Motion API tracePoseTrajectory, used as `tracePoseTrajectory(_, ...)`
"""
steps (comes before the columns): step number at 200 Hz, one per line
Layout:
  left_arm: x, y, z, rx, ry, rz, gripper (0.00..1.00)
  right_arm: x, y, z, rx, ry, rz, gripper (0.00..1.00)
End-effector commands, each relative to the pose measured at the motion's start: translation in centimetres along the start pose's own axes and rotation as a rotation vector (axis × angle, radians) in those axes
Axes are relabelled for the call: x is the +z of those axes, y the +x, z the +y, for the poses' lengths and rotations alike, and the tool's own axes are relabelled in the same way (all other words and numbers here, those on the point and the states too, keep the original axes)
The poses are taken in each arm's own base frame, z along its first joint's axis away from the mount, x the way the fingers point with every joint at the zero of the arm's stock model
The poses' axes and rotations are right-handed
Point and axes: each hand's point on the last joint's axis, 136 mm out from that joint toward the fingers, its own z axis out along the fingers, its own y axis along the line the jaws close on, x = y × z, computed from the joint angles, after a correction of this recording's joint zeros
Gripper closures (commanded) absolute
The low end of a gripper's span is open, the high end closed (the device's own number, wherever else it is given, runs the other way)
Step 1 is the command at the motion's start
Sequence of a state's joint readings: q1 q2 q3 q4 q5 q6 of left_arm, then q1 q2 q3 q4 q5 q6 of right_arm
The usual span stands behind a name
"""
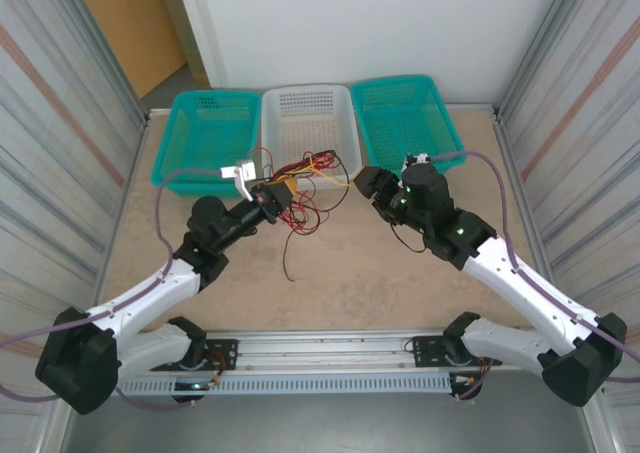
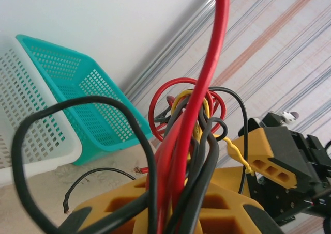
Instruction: Untangle the cables
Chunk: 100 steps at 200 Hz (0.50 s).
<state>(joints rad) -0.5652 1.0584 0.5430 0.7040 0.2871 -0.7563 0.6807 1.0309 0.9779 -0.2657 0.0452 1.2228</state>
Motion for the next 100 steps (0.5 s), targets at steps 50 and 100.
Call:
tracePoseTrajectory(50,-0.4,-1.4,-1.3,0.031,0.040,-0.070,1.00,-1.5,-1.0,1.3,-0.016,-0.050,-0.054,0.94)
tracePoseTrajectory(100,-0.5,-2.1,-1.3,0.034,0.019,-0.088,1.00,-0.9,-0.3,1.6,-0.040,-0.077,-0.025,1.00)
